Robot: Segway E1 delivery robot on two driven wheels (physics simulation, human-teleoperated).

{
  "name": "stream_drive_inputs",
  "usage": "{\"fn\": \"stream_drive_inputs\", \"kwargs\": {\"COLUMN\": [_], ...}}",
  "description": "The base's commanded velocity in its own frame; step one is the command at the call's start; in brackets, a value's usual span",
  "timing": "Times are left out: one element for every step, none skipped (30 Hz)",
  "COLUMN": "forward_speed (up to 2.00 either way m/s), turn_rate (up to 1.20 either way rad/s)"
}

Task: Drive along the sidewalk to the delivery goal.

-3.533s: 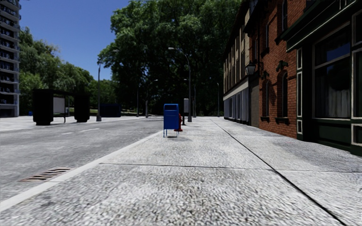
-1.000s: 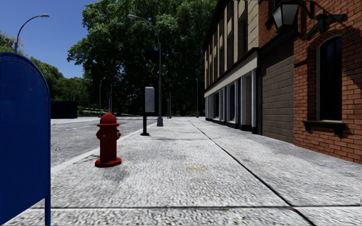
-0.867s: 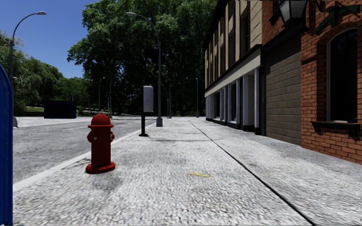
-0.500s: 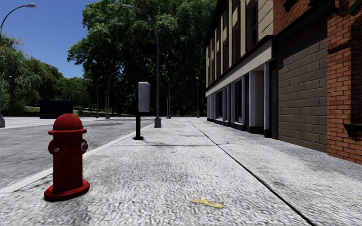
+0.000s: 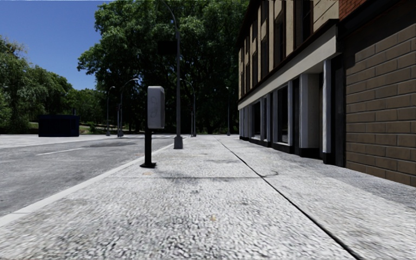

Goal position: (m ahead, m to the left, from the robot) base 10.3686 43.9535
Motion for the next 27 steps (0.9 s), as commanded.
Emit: {"fn": "stream_drive_inputs", "kwargs": {"forward_speed": [2.00,2.00,2.00,2.00,2.00,2.00,2.00,2.00,2.00,2.00,2.00,2.00,2.00,2.00,2.00,2.00,2.00,2.00,2.00,2.00,2.00,2.00,2.00,2.00,2.00,2.00,2.00], "turn_rate": [0.00,0.00,0.00,0.00,0.00,0.00,0.00,0.00,0.00,0.00,0.00,0.00,0.00,0.00,0.00,0.00,0.00,0.00,0.00,0.00,0.00,0.00,0.00,0.00,0.00,0.00,0.00]}}
